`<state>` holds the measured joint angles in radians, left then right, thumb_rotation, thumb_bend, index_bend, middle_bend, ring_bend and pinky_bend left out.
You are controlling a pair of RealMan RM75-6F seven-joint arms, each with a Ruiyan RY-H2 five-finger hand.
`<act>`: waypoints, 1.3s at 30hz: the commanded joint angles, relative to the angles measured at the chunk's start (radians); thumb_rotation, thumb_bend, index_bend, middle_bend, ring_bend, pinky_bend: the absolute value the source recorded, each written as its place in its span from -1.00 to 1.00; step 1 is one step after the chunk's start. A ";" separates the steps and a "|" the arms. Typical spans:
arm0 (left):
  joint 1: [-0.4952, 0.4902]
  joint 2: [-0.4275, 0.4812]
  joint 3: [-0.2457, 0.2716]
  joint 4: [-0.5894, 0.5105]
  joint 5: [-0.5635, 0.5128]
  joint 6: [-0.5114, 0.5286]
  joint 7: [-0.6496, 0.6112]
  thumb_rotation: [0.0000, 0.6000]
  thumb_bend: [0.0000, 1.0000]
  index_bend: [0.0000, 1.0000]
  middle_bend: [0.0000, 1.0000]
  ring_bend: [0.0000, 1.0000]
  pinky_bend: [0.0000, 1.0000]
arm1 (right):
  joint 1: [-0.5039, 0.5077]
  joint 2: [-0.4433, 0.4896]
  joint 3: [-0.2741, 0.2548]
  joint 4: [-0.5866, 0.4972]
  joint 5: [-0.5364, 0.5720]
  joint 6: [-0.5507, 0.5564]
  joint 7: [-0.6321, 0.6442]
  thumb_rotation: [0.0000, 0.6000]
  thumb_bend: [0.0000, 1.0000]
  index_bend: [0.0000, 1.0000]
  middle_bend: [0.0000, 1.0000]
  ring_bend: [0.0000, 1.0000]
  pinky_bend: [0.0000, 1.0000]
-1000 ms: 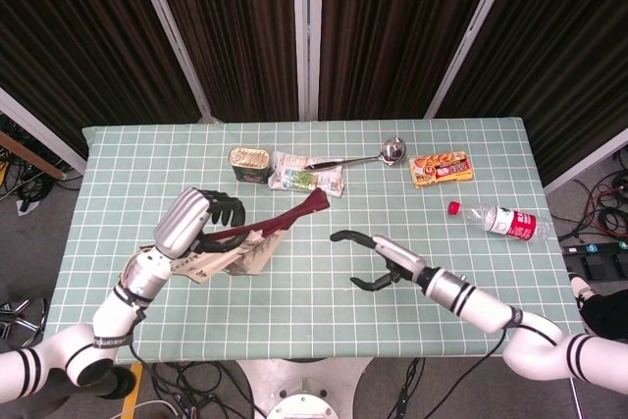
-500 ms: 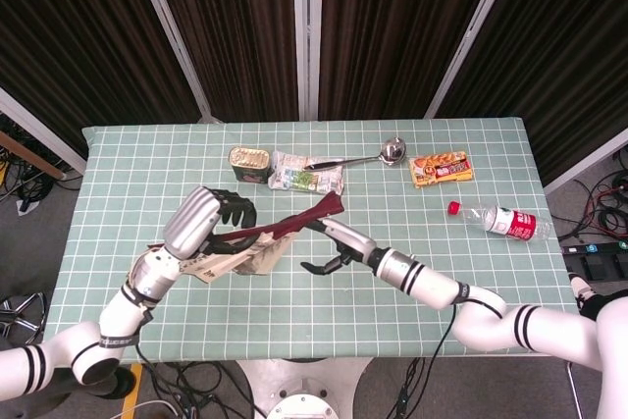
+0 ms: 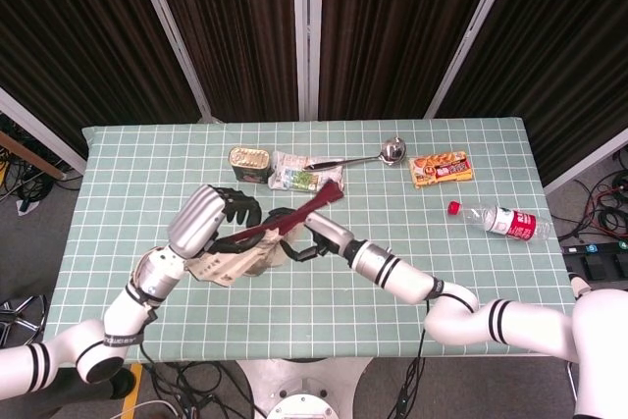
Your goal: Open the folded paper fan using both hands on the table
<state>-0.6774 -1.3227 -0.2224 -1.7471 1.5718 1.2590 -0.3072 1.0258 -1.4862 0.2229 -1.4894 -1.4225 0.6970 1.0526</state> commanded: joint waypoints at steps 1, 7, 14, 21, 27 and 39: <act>0.011 0.005 0.017 0.020 0.020 0.015 0.010 1.00 -0.31 0.25 0.34 0.34 0.43 | -0.031 -0.027 0.017 0.023 0.082 0.063 -0.182 1.00 0.20 0.38 -0.32 -0.71 -0.96; 0.037 -0.023 0.059 0.113 0.091 0.076 0.074 1.00 -0.31 0.25 0.34 0.33 0.42 | -0.090 -0.033 0.006 0.046 0.107 0.195 -0.448 1.00 0.22 0.45 -0.28 -0.70 -0.93; 0.046 -0.071 0.113 0.251 0.205 0.133 0.177 1.00 -0.30 0.25 0.34 0.32 0.41 | -0.151 -0.038 -0.021 0.122 0.045 0.343 -0.660 1.00 0.22 0.45 -0.29 -0.70 -0.93; 0.048 -0.125 0.139 0.389 0.268 0.166 0.316 1.00 -0.30 0.25 0.34 0.32 0.39 | -0.211 -0.088 -0.054 0.253 -0.040 0.495 -0.775 1.00 0.22 0.45 -0.30 -0.70 -0.93; 0.056 -0.180 0.154 0.499 0.327 0.213 0.469 1.00 -0.30 0.24 0.34 0.31 0.39 | -0.255 -0.154 -0.070 0.385 -0.107 0.624 -0.807 1.00 0.22 0.41 -0.31 -0.70 -0.96; 0.065 -0.265 0.167 0.623 0.359 0.241 0.686 1.00 -0.30 0.23 0.29 0.29 0.31 | -0.316 -0.351 -0.097 0.739 -0.181 0.809 -0.784 1.00 0.22 0.30 -0.33 -0.70 -1.00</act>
<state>-0.6168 -1.5734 -0.0624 -1.1341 1.9305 1.5099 0.3406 0.7278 -1.7869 0.1363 -0.8202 -1.5858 1.4684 0.2574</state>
